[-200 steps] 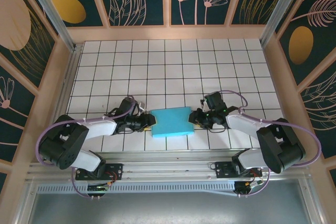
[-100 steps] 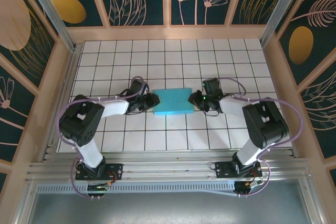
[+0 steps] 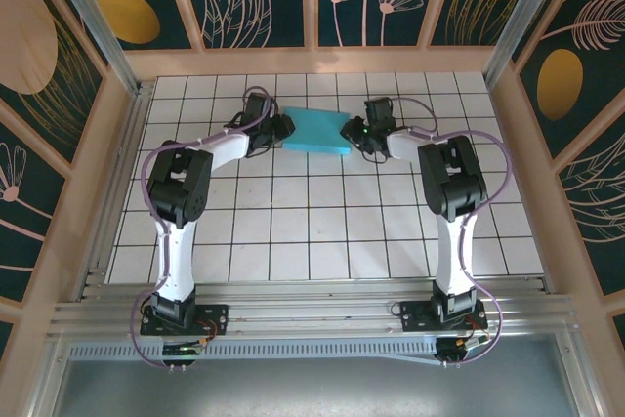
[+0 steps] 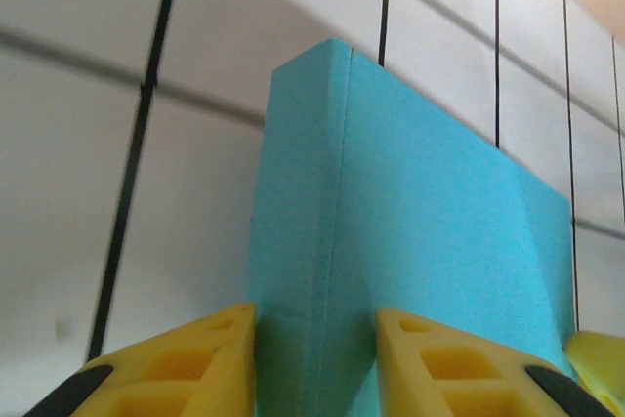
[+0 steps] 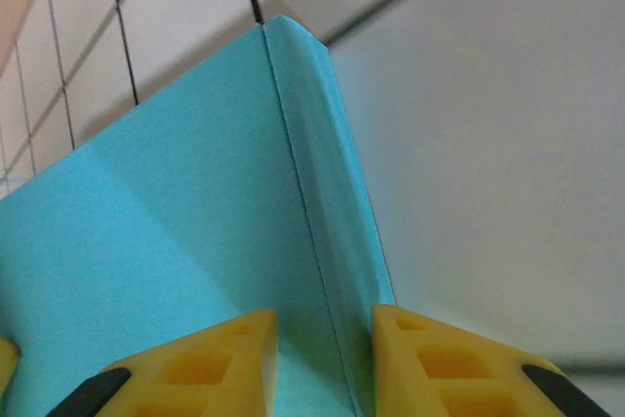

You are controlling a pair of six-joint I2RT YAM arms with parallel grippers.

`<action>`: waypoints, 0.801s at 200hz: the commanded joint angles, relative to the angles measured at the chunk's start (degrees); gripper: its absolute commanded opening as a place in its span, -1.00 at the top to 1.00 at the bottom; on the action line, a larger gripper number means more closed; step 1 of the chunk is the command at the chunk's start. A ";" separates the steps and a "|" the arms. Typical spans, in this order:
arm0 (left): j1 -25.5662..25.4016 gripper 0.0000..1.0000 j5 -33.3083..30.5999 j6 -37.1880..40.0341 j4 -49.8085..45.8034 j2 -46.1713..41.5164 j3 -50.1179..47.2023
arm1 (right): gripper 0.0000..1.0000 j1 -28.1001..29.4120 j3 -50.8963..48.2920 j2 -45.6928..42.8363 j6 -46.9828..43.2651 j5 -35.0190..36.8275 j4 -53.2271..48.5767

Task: Fold the paper box

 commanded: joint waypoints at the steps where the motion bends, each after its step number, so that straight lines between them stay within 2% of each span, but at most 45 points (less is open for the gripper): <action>1: -1.31 0.35 6.69 2.00 -0.59 5.31 7.26 | 0.39 1.67 9.21 4.80 -0.79 -6.73 0.58; 51: -0.42 0.33 8.25 -0.11 -4.07 16.24 21.36 | 0.39 0.78 24.70 15.04 -2.37 -6.61 -3.81; 77: 0.55 0.32 8.49 -1.30 -4.97 18.25 22.84 | 0.39 0.18 30.91 19.03 -3.43 -7.31 -7.92; 99: 1.24 0.27 8.17 -0.83 -5.05 18.05 22.93 | 0.38 0.02 31.93 19.27 -4.09 -6.60 -9.46; 134: 2.12 0.09 8.01 0.07 -5.27 17.11 23.90 | 0.19 -0.15 31.79 17.34 -3.56 -5.40 -10.86; 160: 2.56 -0.05 7.28 0.97 -5.58 16.47 24.36 | 0.12 -0.44 31.74 15.47 -4.40 -3.07 -13.33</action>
